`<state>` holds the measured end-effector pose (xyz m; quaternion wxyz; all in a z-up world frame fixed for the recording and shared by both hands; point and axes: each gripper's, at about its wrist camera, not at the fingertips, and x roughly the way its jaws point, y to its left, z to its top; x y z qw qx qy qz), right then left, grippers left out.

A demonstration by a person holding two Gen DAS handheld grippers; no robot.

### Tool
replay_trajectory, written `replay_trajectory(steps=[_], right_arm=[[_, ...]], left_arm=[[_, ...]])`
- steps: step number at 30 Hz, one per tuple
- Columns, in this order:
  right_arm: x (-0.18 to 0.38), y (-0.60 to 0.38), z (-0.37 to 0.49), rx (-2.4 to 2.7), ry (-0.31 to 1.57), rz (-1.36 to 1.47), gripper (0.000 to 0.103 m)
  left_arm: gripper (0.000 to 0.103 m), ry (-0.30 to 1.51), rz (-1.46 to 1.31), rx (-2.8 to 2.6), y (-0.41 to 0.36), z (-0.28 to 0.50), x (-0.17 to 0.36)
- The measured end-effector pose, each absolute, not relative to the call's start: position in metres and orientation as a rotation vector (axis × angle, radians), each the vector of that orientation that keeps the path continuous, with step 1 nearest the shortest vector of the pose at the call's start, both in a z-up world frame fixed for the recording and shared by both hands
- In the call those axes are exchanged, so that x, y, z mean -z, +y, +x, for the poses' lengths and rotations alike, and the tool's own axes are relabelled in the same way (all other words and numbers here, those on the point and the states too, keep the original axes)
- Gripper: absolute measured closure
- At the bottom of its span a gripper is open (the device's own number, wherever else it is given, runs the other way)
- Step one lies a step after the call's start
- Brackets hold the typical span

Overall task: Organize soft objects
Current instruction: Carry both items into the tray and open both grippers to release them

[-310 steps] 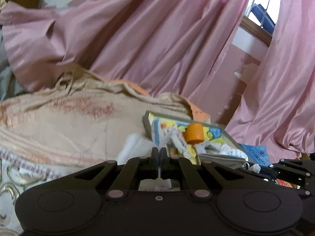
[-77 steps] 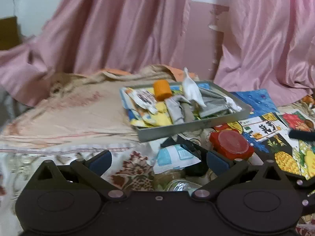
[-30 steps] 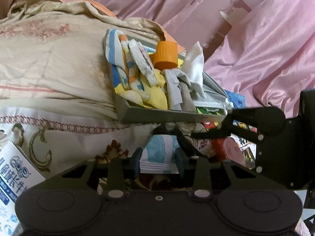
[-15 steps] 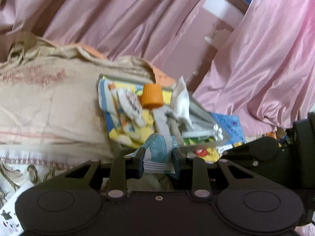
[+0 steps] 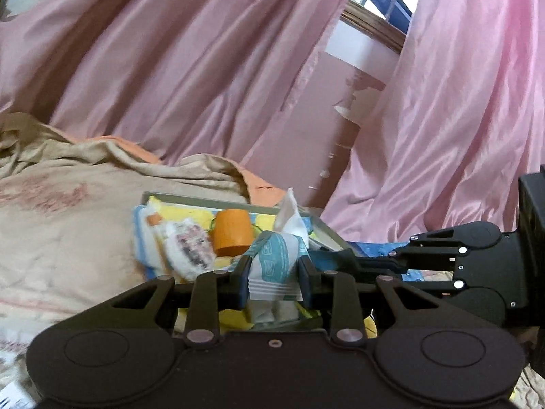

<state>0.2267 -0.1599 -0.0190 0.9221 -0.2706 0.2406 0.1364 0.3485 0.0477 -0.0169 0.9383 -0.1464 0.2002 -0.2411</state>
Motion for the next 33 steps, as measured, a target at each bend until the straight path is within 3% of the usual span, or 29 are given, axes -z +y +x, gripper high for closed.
replay_trajectory(steps=[14, 33], right_arm=[[0.058, -0.201, 0.284, -0.222, 0.584, -0.475, 0.101], [0.061, -0.232, 0.292, -0.236, 0.57, -0.446, 0.097]], left_arm=[[0.072, 0.531, -0.225, 0.524, -0.006, 0.42, 0.028], [0.067, 0.658, -0.074, 0.518, -0.038, 0.436, 0.04]])
